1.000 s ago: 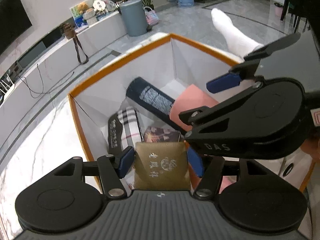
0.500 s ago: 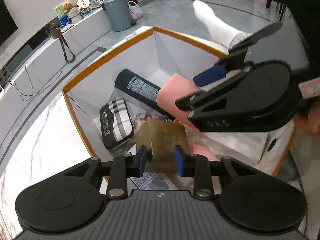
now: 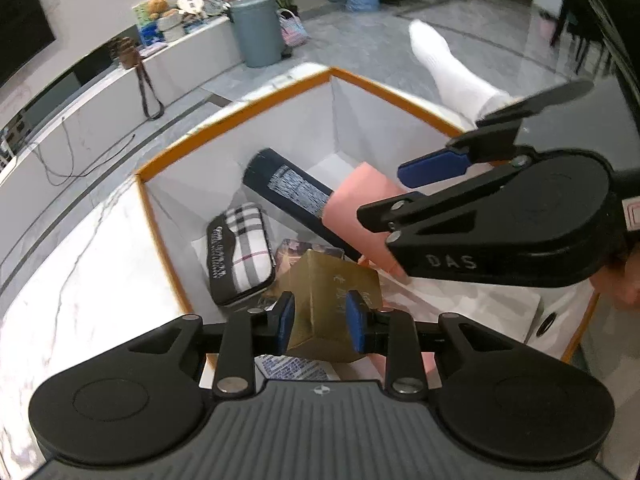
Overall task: Organize rigid objects
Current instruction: 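Lower both items into the orange box and open both tools, then move both tools back to the table and grasp the clear plastic box with the right tool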
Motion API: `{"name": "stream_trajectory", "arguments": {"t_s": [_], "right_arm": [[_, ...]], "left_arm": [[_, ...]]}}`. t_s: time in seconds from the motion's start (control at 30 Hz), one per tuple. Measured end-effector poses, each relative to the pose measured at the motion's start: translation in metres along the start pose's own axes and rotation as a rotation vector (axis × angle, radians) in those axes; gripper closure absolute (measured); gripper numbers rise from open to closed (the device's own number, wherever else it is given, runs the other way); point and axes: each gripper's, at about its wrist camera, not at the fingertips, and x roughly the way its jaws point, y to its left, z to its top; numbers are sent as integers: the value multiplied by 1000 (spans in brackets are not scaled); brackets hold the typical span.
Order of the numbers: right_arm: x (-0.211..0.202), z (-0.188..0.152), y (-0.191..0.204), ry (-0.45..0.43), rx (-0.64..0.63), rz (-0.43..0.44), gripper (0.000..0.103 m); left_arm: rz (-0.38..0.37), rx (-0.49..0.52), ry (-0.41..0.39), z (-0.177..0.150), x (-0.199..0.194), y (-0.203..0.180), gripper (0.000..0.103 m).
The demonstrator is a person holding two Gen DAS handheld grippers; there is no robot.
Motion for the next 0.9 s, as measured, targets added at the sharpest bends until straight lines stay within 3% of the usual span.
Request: {"name": "stream_trajectory", "arguments": {"t_s": [0.2, 0.43, 0.7, 0.73, 0.8, 0.9], "right_arm": [[-19, 0, 11, -68, -3, 34, 56], [-41, 1, 40, -113, -59, 82, 43], [-60, 0, 95, -123, -212, 189, 40], [-62, 0, 103, -118, -240, 212, 36], [-63, -1, 124, -100, -307, 244, 35], [-59, -3, 152, -34, -404, 283, 35]], "left_arm": [[24, -60, -81, -3, -39, 17, 69], [112, -124, -164, -23, -93, 49, 69], [225, -154, -134, -66, -126, 72, 64], [229, -158, -129, -71, -128, 74, 62], [227, -171, -108, -83, -131, 76, 57], [224, -195, -64, -101, -135, 82, 56]]}}
